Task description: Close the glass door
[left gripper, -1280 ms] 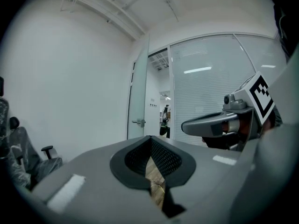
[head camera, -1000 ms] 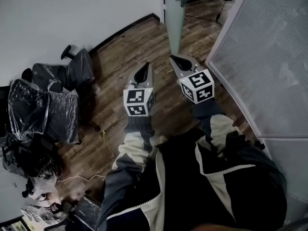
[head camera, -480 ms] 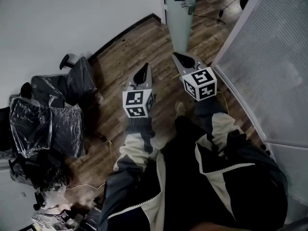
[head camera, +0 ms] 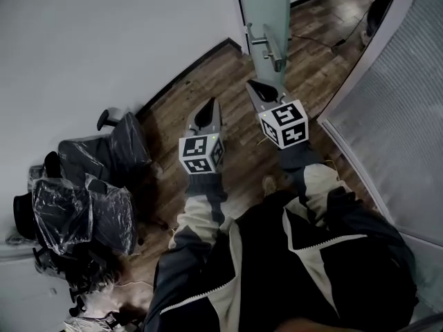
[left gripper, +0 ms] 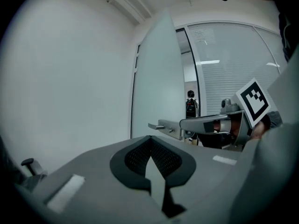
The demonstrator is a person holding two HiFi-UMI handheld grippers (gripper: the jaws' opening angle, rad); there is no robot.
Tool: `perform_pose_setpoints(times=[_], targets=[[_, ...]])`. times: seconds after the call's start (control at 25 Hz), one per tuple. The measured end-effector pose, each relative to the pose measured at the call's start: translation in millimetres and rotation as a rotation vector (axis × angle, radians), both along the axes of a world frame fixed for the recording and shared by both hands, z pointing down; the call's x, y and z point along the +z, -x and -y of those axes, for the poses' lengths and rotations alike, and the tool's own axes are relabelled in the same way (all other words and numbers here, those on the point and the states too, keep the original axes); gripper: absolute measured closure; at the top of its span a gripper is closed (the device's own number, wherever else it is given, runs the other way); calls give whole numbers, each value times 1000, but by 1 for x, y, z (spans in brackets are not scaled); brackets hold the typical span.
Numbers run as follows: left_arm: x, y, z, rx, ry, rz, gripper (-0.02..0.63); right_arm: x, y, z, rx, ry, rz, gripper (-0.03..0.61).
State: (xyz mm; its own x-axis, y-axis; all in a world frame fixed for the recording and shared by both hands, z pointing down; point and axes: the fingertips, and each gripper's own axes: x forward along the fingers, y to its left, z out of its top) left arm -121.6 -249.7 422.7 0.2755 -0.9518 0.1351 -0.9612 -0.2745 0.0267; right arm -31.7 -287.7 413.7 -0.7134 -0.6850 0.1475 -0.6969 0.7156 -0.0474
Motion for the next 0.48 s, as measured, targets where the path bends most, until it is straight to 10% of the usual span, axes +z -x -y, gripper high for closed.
perform_pose_setpoints(times=[0.48], targets=[[-8, 7, 85, 58, -7, -13, 607, -2, 22, 74, 34, 12, 6, 574]])
